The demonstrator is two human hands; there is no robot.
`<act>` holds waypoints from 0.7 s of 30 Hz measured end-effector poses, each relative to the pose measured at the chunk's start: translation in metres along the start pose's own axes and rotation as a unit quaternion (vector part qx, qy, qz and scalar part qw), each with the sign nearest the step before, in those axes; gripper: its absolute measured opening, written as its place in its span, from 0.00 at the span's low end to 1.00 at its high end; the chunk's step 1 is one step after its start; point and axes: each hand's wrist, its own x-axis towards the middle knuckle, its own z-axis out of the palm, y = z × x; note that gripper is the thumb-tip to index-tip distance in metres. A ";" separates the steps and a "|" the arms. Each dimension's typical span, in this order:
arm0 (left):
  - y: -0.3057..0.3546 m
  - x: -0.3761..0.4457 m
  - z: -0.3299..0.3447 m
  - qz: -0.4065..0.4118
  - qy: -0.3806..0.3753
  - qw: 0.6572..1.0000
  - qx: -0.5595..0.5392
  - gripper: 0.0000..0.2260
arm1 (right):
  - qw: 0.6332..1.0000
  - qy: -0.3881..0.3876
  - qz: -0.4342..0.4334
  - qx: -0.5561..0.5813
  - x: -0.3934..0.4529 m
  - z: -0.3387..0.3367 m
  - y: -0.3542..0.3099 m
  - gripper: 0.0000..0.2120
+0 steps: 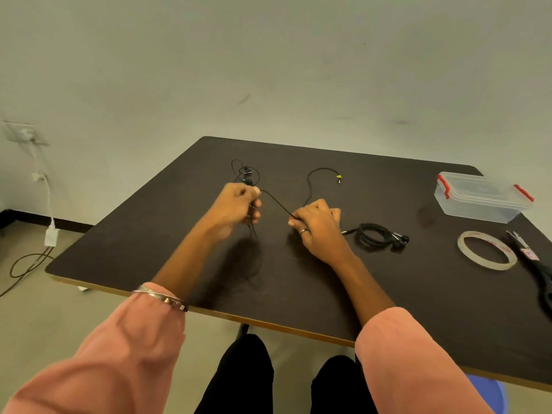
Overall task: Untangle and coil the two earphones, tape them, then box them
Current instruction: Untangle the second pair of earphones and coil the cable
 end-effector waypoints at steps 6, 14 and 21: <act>0.057 -0.004 -0.034 -0.012 0.056 0.943 -0.328 0.03 | 0.991 0.071 0.023 0.112 0.002 -0.009 -0.005 0.10; 0.110 -0.013 -0.055 0.085 0.023 0.867 -0.491 0.05 | 0.970 0.081 0.175 0.150 0.035 -0.045 0.004 0.18; 0.120 -0.025 -0.025 0.071 -0.020 0.912 -0.404 0.14 | 0.920 0.152 0.142 0.334 0.037 -0.076 -0.065 0.15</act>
